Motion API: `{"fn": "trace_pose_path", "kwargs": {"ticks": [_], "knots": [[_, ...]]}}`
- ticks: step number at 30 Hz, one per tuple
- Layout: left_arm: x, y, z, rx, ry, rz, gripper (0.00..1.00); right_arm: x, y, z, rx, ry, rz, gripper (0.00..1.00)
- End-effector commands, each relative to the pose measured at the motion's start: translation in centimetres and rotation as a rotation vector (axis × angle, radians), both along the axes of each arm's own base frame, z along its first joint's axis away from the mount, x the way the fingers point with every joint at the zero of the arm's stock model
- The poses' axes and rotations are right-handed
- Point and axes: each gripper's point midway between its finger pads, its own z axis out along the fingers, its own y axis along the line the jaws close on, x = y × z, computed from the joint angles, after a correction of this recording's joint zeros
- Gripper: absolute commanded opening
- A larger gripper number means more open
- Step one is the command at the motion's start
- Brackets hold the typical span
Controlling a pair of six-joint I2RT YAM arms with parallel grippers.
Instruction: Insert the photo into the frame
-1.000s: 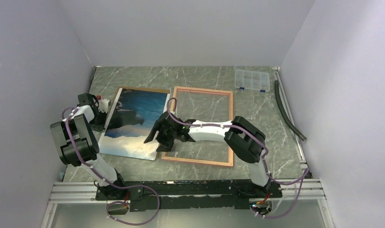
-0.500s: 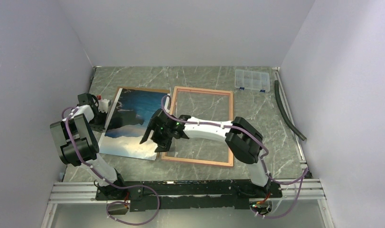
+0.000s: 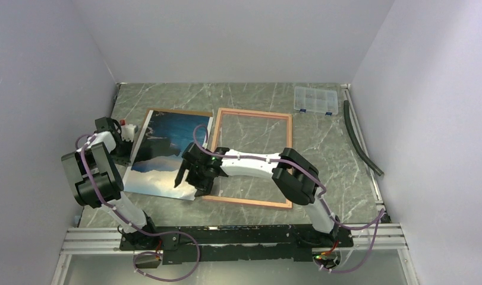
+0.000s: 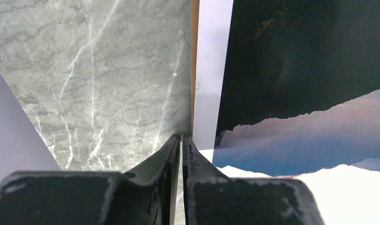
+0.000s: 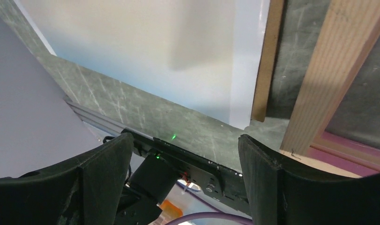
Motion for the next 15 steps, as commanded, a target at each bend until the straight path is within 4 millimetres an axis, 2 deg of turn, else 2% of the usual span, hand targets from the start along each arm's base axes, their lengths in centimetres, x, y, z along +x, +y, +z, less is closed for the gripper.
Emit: {"fn": "trace_pose_path", "kwargs": {"ticks": [1,6,12,15], "knots": [[-0.9,-0.3,-0.3,-0.035,0.038,-0.018,0.12,0.1,-1.0,-1.2,-0.054,-0.02,-0.036,0.87],[-1.0,-0.2,0.1,-0.033,0.032,-0.022,0.12,0.6,-1.9,-2.1,-0.107,-0.05,-0.045,0.87],[-1.0,-0.3,0.5,-0.037,0.021,-0.022,0.12,1.4,-4.1,-1.8,-0.224,-0.132,-0.041,0.87],[-1.1,-0.3,0.5,-0.034,0.02,-0.028,0.12,1.2,-3.5,-1.2,-0.255,-0.168,-0.002,0.87]]}}
